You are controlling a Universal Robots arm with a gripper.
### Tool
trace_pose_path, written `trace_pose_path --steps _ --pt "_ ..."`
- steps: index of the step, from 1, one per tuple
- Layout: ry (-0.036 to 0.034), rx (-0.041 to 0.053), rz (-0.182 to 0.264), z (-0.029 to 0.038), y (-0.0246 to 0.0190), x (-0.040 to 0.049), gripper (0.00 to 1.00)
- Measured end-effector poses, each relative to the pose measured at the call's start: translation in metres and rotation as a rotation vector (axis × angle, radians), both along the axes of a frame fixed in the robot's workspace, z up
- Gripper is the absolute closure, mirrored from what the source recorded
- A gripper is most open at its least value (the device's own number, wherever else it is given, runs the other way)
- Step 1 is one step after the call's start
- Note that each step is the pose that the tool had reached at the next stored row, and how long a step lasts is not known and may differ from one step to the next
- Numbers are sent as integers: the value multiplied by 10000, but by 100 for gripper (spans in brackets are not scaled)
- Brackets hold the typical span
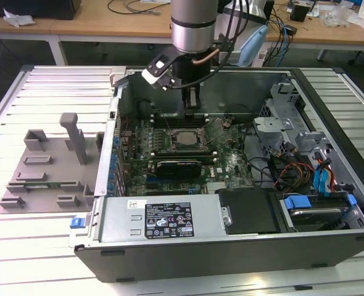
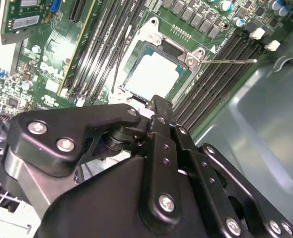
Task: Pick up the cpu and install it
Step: 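Place the cpu into insertion slot, then close the cpu cover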
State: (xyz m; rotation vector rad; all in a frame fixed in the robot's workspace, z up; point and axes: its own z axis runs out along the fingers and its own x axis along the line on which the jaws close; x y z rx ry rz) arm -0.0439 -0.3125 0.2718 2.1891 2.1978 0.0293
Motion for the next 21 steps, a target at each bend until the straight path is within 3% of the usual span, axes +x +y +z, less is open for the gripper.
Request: trace_pose_path --steps 1,15,21 --pt "0 1 0 27 0 0 89" --pt "0 0 0 30 0 11 89" --pt "0 0 -1 30 0 67 89"
